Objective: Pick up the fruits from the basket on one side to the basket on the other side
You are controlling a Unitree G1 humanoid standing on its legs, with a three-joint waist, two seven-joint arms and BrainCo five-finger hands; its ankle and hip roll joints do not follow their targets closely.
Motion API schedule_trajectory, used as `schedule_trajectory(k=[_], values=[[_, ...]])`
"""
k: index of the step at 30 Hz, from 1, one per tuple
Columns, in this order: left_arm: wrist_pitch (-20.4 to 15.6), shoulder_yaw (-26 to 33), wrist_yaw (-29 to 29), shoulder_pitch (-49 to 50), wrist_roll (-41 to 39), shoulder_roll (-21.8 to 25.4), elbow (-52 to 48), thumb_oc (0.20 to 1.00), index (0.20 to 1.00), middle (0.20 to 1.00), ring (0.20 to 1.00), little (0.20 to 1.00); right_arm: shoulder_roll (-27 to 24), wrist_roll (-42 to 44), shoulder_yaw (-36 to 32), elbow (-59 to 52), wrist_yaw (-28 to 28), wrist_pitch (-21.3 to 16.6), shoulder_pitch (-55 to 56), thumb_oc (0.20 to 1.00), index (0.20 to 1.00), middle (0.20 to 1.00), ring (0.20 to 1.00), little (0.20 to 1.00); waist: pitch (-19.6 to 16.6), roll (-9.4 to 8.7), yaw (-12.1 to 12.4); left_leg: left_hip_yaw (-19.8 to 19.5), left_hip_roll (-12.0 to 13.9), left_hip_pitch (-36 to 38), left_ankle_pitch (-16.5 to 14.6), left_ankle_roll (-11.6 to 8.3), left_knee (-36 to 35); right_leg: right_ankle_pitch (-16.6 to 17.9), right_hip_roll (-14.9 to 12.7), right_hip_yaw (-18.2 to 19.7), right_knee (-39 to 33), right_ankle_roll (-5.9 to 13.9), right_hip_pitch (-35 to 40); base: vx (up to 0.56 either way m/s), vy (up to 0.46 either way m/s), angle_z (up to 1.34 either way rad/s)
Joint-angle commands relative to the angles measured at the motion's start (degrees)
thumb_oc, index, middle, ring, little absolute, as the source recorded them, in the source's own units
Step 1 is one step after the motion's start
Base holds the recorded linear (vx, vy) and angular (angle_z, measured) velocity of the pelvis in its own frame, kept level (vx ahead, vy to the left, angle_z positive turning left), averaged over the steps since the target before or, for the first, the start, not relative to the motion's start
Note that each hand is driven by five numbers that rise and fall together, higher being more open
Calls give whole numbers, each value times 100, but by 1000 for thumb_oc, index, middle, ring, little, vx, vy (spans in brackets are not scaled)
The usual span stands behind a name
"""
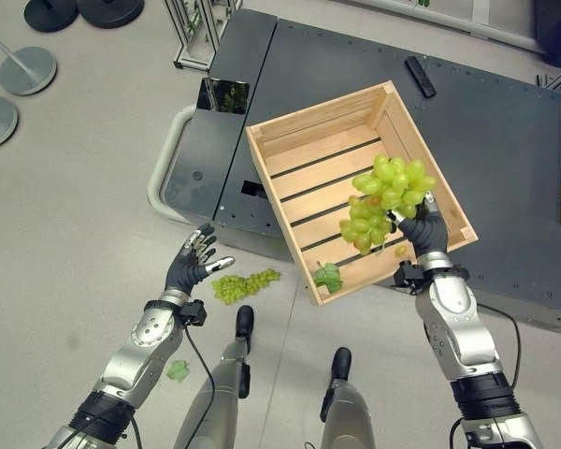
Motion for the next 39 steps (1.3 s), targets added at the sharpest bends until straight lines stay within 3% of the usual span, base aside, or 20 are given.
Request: schedule_trajectory(k=[1,12,18,30,39], values=[[-169,-292,-209,-453,287,-49,-233,1000,1000,1000,1000,1000,-522,210,38,-505,197,-198,-564,200,200,200,200,200,-728,-15,-176,-30,-72,44,-799,-205,374,-702,-123,-131,449,-98,-17,13,11,-6],[-102,-1127,-244,-1386,199,-345,243,1000,1000,1000,1000,1000,-302,169,1147,-13,329,108,-1367,200,200,200,200,200,-1122,10,-259,9,-21,190,-840,-233,373,-662,-94,-89,382,-113,89,11,2,-4],[-72,-1601,-55,-1807,352,-873,750,1000,1000,1000,1000,1000,467,-154,1758,522,275,295,-1391,200,200,200,200,200,-1316,7,-287,-10,4,253,-852,-234,373,-655,-61,-94,359,-132,191,0,0,0],[-78,-1845,348,-1685,397,-1264,1218,1000,1000,1000,1000,1000,1400,-301,2389,764,146,272,-1315,200,200,200,200,200,-1526,-5,-248,-17,15,351,-923,-224,428,-679,-41,-118,378,-153,332,15,-5,0],[13,-1975,479,-1770,317,-1432,1862,1000,1000,1000,1000,1000,1637,-176,2852,512,146,271,-1464,200,200,200,200,200,-1612,-3,-270,12,53,371,-941,-238,452,-674,-30,-105,328,-153,375,0,0,0]])
